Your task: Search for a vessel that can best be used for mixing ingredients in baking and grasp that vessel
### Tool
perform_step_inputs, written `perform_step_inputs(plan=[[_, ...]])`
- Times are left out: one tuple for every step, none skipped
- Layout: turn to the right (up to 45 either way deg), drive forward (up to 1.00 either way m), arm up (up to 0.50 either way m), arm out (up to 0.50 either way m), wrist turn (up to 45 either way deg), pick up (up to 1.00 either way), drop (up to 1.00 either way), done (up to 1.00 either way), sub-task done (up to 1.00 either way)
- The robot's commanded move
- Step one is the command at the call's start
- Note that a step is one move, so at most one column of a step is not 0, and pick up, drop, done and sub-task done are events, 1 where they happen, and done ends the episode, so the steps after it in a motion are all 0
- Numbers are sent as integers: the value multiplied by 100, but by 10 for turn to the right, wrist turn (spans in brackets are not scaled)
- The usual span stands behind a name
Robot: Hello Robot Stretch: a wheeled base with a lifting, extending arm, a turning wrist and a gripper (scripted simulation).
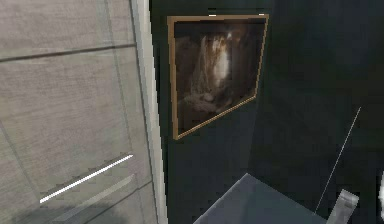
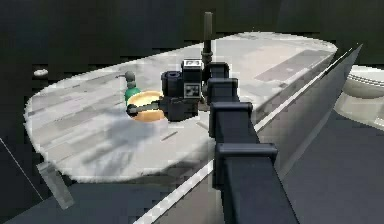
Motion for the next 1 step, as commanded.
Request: perform_step_inputs(plan=[[0,0,0,0,0,0,0,100,0]])
